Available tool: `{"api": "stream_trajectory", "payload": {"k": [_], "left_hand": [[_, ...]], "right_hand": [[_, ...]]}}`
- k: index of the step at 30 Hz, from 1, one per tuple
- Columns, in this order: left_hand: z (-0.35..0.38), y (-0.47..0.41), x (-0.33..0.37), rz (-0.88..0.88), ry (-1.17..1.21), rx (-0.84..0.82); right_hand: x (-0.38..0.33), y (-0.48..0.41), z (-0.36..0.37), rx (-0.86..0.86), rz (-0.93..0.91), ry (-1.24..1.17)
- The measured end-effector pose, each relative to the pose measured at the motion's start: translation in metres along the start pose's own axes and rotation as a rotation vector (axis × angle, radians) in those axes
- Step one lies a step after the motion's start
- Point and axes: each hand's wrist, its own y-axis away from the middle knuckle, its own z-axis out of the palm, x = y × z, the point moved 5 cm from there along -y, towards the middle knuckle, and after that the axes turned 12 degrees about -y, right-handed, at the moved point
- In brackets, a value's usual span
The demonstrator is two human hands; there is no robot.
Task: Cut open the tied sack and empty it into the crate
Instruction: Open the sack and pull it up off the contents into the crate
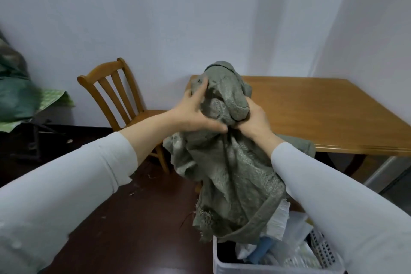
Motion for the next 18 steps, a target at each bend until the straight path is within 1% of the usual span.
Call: {"api": "stream_trajectory", "payload": {"k": [1,2,3,5,6,8,9,10,12,13,14,15,16,18], "left_hand": [[0.016,-0.001,-0.005,-0.025,-0.03,-0.102],[0.027,-0.002,-0.01,-0.041,-0.064,-0.123],[0.034,-0.002,-0.014,-0.037,-0.065,-0.08],[0.036,-0.001,-0.018,0.005,0.021,0.1],[0.034,0.0,-0.019,0.017,0.052,0.18],[0.031,0.001,-0.021,0.013,0.017,0.291],[0.03,0.0,-0.024,-0.009,-0.032,0.319],[0.027,0.0,-0.026,-0.044,-0.079,0.335],[0.017,0.001,-0.036,-0.139,-0.129,0.379],[0.012,0.002,-0.042,-0.192,-0.105,0.409],[0.006,0.004,-0.047,-0.24,-0.05,0.43],[0.002,0.004,-0.052,-0.274,0.013,0.436],[-0.001,0.006,-0.054,-0.304,0.077,0.426],[0.0,0.008,-0.053,-0.331,0.215,0.377]], "right_hand": [[-0.004,0.002,0.006,-0.053,0.014,-0.106],[-0.009,0.004,0.012,-0.117,0.035,-0.215],[-0.013,0.007,0.018,-0.172,0.061,-0.306],[-0.018,0.014,0.026,-0.224,0.114,-0.404],[-0.018,0.015,0.027,-0.226,0.136,-0.425],[-0.022,0.017,0.026,-0.257,0.149,-0.396],[-0.025,0.018,0.025,-0.303,0.148,-0.337],[-0.026,0.018,0.023,-0.357,0.156,-0.222],[-0.025,0.026,0.016,-0.459,0.203,0.156],[-0.024,0.035,0.013,-0.501,0.24,0.353],[-0.02,0.047,0.01,-0.531,0.262,0.497],[-0.012,0.058,0.011,-0.549,0.276,0.577],[-0.005,0.068,0.011,-0.55,0.286,0.604],[0.012,0.076,0.012,-0.478,0.301,0.532]]}}
